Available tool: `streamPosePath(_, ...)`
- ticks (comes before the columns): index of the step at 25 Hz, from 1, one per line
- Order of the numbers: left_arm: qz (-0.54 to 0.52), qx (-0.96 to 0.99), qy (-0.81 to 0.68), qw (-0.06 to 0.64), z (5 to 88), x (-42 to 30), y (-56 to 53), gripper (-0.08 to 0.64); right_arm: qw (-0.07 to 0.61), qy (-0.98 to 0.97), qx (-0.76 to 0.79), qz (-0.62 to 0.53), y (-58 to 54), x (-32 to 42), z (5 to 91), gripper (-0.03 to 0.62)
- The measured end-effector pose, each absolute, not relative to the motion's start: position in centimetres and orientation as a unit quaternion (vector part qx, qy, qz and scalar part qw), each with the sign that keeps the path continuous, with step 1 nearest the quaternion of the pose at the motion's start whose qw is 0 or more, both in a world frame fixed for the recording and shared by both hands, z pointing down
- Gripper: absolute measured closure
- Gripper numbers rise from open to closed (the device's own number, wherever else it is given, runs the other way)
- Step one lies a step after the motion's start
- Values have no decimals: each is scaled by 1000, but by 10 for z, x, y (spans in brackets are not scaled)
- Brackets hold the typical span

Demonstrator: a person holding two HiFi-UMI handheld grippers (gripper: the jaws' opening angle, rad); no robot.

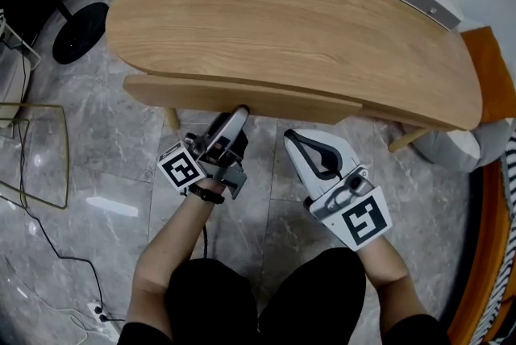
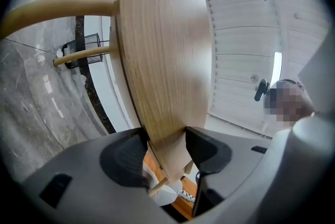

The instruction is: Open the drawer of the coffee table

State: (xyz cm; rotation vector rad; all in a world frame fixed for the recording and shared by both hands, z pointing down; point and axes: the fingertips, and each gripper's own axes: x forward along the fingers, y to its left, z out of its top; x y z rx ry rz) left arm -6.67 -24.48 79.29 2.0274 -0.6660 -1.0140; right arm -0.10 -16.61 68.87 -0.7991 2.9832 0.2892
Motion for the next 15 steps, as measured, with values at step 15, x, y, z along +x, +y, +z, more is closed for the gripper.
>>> streamPosePath(15, -367, 818, -256, 361, 784, -67, -211, 350, 13, 961, -260, 89, -138, 16, 679, 588)
